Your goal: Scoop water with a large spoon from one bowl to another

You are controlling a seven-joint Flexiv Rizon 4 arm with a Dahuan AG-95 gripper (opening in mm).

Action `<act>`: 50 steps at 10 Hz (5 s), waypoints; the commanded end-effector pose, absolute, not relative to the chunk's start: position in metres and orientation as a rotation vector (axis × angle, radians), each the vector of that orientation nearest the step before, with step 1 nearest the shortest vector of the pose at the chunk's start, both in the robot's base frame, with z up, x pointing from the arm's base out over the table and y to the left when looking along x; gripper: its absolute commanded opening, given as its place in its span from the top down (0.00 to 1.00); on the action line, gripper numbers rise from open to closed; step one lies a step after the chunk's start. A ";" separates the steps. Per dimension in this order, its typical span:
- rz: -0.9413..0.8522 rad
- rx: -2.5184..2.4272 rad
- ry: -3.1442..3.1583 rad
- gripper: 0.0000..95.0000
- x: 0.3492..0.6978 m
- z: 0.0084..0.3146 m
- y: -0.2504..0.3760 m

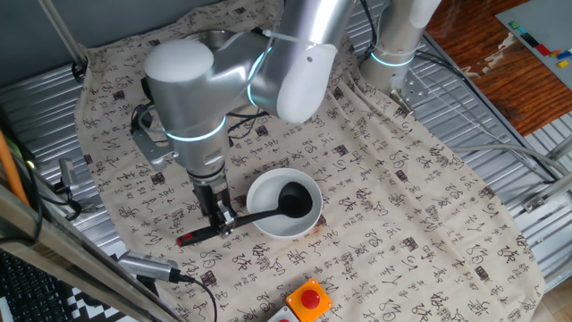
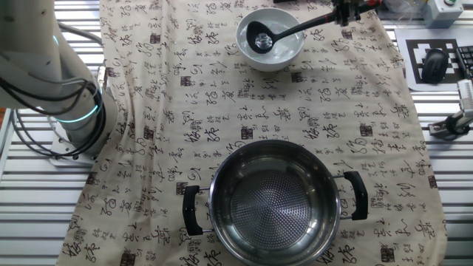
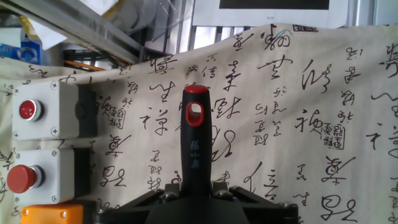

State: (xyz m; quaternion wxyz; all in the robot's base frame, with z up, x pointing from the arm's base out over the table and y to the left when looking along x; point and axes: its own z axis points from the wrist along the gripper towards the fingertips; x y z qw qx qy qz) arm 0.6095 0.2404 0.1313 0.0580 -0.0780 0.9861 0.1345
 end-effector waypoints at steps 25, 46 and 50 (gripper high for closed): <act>0.317 -0.237 3.105 1.00 0.602 0.153 0.246; 0.296 -0.272 3.176 1.00 0.590 0.170 0.246; 0.294 -0.269 3.186 1.00 0.586 0.178 0.248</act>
